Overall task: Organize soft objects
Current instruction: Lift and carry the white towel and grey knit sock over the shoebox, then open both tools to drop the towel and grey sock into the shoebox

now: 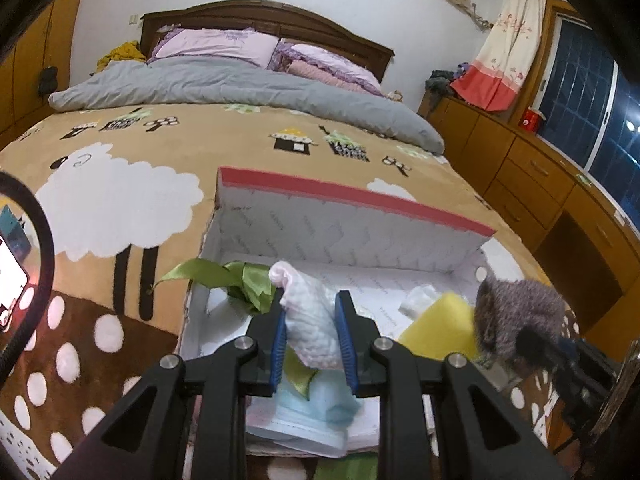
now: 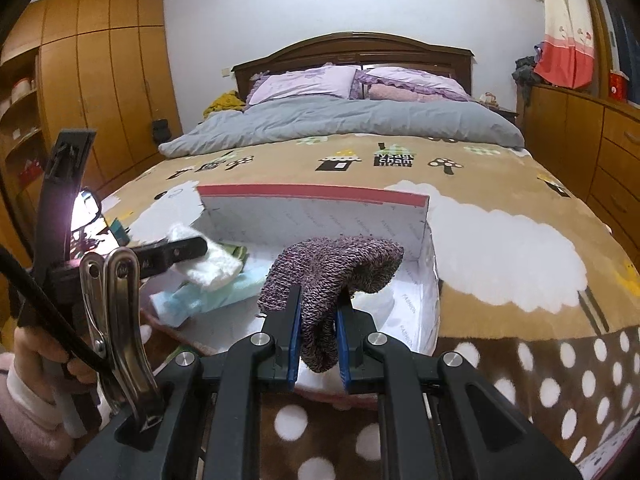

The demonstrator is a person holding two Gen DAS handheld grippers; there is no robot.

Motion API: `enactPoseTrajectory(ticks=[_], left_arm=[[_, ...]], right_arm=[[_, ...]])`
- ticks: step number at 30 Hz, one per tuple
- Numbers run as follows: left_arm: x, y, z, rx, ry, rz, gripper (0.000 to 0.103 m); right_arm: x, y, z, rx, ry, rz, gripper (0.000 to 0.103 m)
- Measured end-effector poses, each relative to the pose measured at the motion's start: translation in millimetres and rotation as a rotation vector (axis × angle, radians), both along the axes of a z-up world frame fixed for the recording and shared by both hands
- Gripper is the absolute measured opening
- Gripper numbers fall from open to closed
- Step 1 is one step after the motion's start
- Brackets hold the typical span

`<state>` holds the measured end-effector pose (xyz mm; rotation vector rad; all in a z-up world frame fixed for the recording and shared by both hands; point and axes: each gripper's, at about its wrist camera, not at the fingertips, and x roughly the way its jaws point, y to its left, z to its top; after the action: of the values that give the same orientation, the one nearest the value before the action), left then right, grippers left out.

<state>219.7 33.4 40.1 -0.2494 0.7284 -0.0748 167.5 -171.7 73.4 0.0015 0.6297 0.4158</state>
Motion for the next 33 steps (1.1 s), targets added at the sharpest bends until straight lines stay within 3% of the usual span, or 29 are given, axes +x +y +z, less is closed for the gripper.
enactPoseTrajectory(ticks=[9, 14, 30, 33], left_arm=[[14.0, -2.2, -28.7, 0.023, 0.08, 0.014, 0.024], [13.5, -2.5, -32.3, 0.033, 0.078, 0.017, 0.024], [12.3, 0.0, -33.5, 0.028, 0.082, 0.028, 0.028], [10.8, 0.3, -31.5, 0.024, 0.081, 0.022, 0.033]], right_arm=[[13.9, -2.3, 2.3, 0.004, -0.051, -0.028, 0.016], [25.8, -0.9, 9.1, -0.013, -0.068, -0.034, 0.016], [61.2, 2.0, -33.3, -0.047, 0.055, -0.067, 0.016], [58.8, 0.0, -32.8, -0.043, 0.045, -0.069, 0.022]])
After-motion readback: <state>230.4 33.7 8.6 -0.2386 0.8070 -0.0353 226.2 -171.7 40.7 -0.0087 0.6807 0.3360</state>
